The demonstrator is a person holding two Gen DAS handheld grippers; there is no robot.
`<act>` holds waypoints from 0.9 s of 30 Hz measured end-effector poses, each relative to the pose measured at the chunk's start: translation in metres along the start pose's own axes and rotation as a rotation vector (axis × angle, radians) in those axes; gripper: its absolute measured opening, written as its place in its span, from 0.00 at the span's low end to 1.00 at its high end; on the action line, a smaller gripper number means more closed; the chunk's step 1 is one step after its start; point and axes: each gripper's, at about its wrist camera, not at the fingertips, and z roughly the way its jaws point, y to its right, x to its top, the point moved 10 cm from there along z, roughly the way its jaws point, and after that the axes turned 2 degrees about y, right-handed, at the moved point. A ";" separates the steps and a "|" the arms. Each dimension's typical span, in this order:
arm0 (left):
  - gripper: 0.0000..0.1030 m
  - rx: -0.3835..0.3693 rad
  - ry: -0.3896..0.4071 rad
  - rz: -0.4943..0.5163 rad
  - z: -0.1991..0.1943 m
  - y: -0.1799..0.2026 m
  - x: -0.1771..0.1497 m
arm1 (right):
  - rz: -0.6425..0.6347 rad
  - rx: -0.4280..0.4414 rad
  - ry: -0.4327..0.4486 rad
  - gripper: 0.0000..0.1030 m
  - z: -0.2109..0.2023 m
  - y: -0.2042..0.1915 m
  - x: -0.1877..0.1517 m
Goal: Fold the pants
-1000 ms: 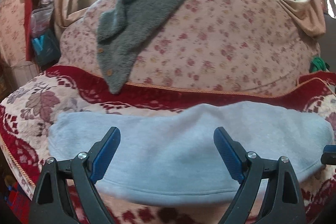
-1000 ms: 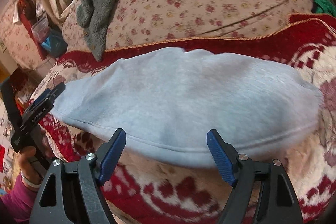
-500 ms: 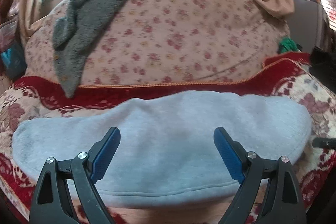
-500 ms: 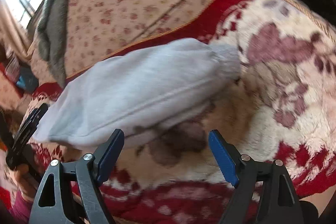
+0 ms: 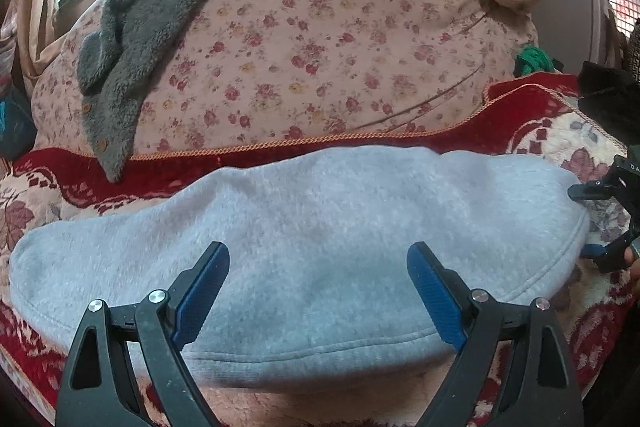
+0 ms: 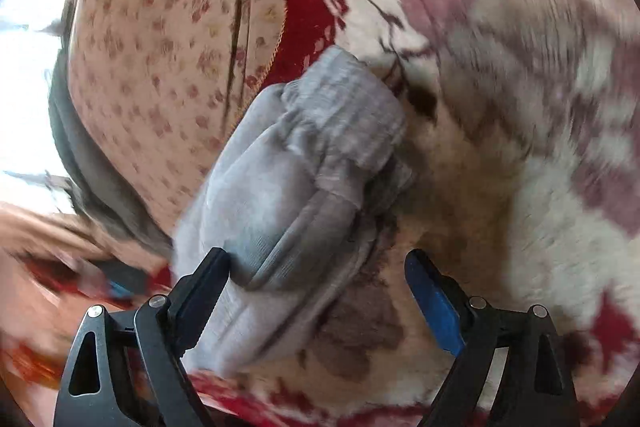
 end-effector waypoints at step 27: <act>0.87 0.023 -0.026 -0.105 -0.002 -0.036 -0.011 | -0.235 -0.179 0.174 0.42 -0.016 -0.014 -0.002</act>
